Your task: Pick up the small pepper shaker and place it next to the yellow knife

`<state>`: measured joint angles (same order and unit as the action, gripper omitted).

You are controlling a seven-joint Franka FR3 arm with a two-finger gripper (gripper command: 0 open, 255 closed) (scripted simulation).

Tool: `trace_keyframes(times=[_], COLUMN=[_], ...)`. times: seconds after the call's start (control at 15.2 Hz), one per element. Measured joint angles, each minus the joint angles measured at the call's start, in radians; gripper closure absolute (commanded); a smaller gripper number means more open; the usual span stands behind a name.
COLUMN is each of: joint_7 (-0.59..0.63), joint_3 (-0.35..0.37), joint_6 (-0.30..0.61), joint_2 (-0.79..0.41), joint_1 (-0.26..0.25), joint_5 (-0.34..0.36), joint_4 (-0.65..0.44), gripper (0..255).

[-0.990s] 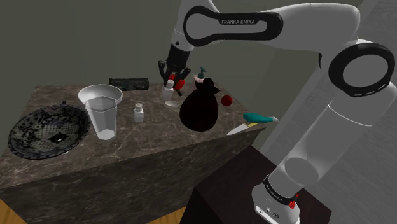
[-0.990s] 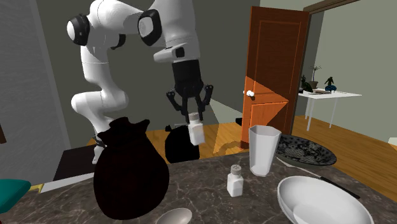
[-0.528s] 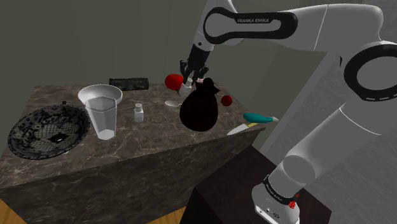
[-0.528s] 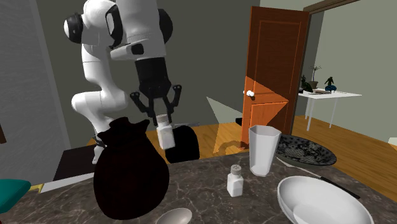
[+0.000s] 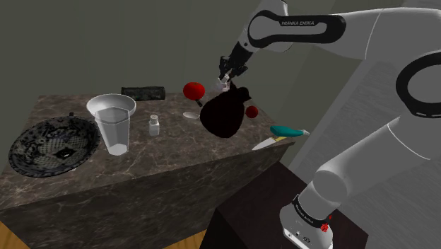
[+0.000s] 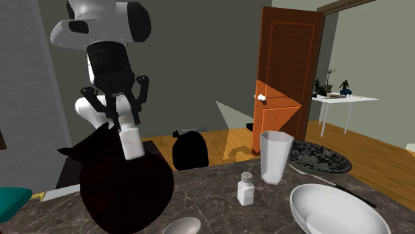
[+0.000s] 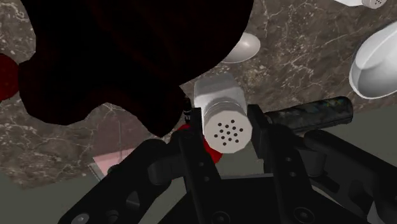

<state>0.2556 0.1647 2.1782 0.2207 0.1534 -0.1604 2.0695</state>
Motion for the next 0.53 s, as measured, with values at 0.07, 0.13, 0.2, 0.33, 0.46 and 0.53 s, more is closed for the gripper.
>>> trace_keyframes(times=[0.07, 0.13, 0.2, 0.33, 0.46, 0.53], joint_7=[-0.02, -0.033, -0.067, -0.111, -0.166, -0.191], joint_3=[-0.014, -0.026, -0.051, -0.08, -0.115, -0.131], joint_6=[0.012, -0.041, -0.114, -0.204, -0.224, -0.238], joint_2=[0.003, -0.02, -0.002, 0.007, 0.013, -0.002], joint_1=[0.006, 0.014, 0.027, 0.043, 0.064, 0.075], joint_5=[0.002, 0.01, 0.008, 0.01, 0.012, 0.015], joint_4=[0.019, -0.009, 0.001, 0.004, 0.025, 0.006], gripper=[255, 255, 255, 255, 255, 255])
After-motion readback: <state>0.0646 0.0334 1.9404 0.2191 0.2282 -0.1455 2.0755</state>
